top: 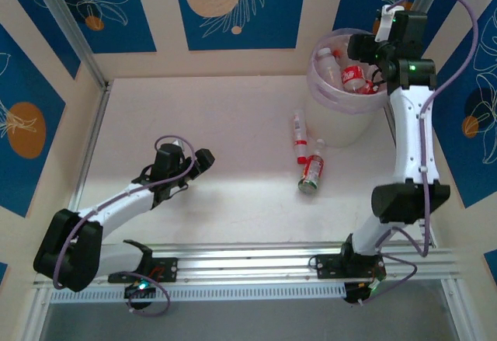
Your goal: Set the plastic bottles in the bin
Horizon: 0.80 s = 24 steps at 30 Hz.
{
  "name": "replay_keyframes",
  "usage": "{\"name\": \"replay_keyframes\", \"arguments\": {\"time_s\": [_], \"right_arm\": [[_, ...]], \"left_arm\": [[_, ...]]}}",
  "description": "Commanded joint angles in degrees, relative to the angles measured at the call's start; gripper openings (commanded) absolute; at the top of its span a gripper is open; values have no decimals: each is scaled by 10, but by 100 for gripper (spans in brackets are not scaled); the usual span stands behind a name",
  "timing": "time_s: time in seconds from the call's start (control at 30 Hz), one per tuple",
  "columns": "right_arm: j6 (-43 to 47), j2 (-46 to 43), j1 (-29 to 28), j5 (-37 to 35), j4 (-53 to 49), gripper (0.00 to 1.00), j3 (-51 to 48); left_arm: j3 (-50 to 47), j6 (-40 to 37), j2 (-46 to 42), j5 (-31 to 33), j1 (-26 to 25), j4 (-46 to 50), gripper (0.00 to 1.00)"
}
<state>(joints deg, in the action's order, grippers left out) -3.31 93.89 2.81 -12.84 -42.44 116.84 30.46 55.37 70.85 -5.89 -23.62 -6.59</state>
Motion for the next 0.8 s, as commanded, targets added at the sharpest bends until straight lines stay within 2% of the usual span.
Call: {"name": "replay_keyframes", "arguments": {"time_s": [0.0,0.2,0.37,0.47,0.57,0.77], "right_arm": [[-10,-53,-41,2,9,78,-60],[-33,-154,-183,-92,32,77,-224],[-103,-201,-249,-156,-15,77,-354],[-136,-220,-251,-173,-29,77,-445],[-168,-230,-224,-166,-30,77,-522],[-246,-254,-208,-145,83,77,-660]], "left_arm": [[-1,-3,-4,1,4,-11,100],[-9,-1,-14,-2,4,-9,100],[-15,-9,-28,7,5,-1,100],[-11,-17,-28,7,5,7,100],[-4,-22,-25,7,5,10,100],[4,-22,-14,2,5,5,100]]}}
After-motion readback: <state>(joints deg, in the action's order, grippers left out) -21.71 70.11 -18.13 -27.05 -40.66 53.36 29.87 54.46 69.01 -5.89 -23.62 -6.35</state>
